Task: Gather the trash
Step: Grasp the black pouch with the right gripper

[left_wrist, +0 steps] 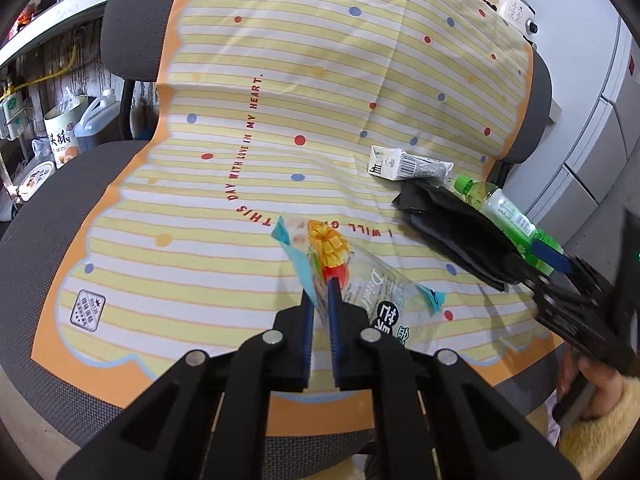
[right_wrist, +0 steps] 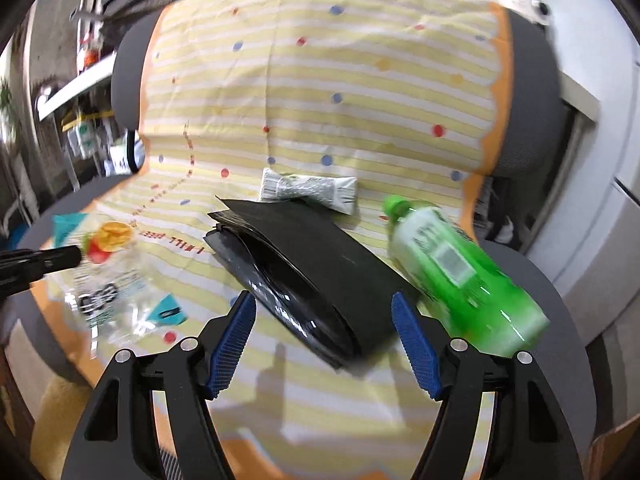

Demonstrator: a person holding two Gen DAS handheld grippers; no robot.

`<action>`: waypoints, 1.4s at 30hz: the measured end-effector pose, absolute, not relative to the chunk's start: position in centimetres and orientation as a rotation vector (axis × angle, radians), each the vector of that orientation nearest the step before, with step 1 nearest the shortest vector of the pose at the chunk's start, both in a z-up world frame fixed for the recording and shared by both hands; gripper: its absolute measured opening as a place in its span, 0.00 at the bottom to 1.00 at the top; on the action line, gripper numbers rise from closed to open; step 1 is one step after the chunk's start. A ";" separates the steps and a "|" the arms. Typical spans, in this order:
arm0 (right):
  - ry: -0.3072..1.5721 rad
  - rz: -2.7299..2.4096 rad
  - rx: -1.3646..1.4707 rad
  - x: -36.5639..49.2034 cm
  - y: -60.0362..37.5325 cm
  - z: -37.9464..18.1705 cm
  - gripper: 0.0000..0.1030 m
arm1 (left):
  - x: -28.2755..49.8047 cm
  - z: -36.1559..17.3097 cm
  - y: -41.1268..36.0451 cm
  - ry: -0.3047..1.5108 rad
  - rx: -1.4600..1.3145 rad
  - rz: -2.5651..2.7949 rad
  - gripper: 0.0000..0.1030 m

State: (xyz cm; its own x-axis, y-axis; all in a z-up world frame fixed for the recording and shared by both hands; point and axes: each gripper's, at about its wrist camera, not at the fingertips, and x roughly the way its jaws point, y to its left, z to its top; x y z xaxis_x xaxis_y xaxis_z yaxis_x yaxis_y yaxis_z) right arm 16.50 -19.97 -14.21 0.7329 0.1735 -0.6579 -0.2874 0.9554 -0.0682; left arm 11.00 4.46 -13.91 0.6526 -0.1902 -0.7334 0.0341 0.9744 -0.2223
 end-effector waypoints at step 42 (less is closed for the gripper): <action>0.745 0.296 -0.504 10.4 -14.7 -16.2 0.53 | 9.2 -13.0 4.7 0.829 -0.210 -0.170 0.05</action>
State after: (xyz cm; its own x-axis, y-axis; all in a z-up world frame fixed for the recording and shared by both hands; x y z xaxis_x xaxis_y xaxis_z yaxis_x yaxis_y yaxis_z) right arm 10.44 -14.67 -16.18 0.7023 0.0795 -0.7074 -0.4279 0.8413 -0.3302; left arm 9.15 4.73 -12.99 0.6638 -0.2310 -0.7114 0.0673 0.9657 -0.2508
